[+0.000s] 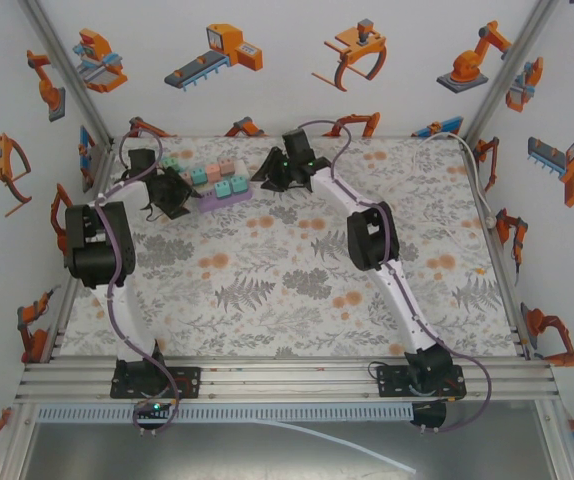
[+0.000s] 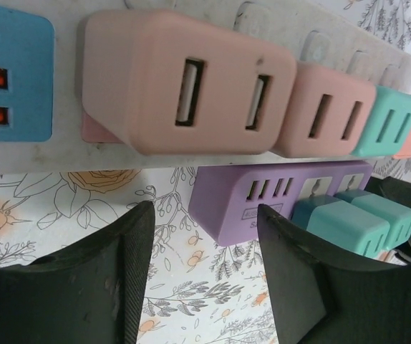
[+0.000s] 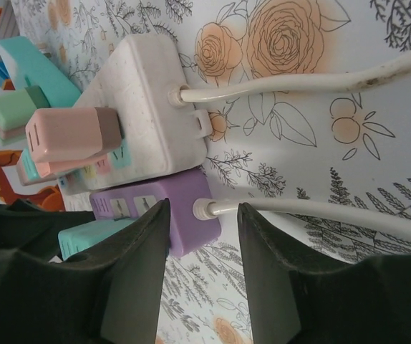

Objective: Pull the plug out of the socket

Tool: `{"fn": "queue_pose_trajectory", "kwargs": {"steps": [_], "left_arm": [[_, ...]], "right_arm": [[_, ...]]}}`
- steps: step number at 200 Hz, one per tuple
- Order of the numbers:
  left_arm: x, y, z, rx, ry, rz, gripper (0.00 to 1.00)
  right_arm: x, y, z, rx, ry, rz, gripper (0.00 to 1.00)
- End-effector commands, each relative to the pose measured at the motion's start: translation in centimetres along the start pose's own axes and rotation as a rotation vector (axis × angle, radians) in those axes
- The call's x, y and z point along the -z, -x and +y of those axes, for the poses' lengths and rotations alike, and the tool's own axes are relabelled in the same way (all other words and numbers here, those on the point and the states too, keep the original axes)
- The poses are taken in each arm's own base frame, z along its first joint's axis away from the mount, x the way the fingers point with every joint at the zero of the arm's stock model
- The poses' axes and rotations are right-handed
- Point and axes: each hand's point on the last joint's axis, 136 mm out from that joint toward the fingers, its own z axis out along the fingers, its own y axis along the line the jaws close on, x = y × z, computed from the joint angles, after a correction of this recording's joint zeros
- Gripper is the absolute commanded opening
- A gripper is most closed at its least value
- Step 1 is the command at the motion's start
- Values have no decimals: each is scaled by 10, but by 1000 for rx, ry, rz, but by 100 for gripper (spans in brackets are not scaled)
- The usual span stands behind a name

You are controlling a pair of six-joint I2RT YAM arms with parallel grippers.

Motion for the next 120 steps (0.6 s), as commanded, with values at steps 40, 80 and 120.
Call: {"fn": "queue_pose_trajectory", "kwargs": {"steps": [40,80,120], "left_arm": [[-18,-16,-3,7,-99,104,50],[-22,-28,-8,-4,-145,163,42],[-20,-50,-19,-68,-179,232,40]], "right_arm": [[-17,-25,11,-34,43,46,43],[-15,-47,6,-55,16,114,34],[-5,-61,-6,-58,-39,142,33]]}}
